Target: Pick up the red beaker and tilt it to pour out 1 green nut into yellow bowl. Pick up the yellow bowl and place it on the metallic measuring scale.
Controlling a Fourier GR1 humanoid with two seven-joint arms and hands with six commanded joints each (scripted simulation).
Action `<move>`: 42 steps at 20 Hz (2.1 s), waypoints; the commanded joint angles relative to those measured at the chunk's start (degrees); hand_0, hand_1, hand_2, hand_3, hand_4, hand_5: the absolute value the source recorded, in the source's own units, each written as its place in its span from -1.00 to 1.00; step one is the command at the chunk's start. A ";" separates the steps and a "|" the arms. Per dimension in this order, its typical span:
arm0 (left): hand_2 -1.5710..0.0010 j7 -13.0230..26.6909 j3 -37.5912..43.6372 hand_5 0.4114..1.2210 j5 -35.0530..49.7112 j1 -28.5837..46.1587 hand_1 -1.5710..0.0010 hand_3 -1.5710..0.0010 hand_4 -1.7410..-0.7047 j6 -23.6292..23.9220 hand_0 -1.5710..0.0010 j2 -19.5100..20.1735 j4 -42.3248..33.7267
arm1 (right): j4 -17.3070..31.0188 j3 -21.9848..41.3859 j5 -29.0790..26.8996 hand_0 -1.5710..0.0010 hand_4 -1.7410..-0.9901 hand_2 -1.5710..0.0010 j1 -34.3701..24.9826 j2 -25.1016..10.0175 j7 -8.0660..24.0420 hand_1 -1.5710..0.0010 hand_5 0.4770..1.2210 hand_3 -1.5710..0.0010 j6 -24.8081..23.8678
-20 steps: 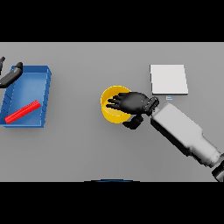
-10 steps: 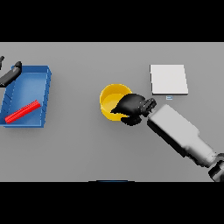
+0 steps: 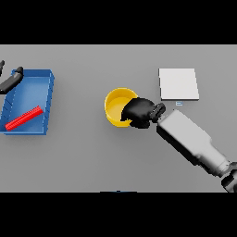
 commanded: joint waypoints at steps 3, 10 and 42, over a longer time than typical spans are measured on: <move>1.00 0.10 0.21 -0.30 0.35 -0.33 1.00 1.00 0.98 -0.53 1.00 0.08 0.08 | -1.41 -1.42 -1.40 -0.95 -0.96 -0.69 -0.34 -0.88 0.24 -0.95 0.97 -0.68 1.13; 1.00 0.96 -0.38 -0.32 -0.27 -0.97 1.00 1.00 0.97 -0.88 1.00 -0.31 0.76 | -9.57 -6.52 -5.21 -0.99 -0.99 -0.82 -0.09 -5.54 2.64 -0.99 0.99 -0.54 5.83; 1.00 4.69 0.01 -0.25 0.82 0.69 1.00 1.00 0.95 0.29 1.00 2.06 -3.80 | 21.15 -18.99 -3.59 -0.97 -1.00 -0.77 -3.93 -10.49 -0.07 -1.00 1.00 -0.79 -11.59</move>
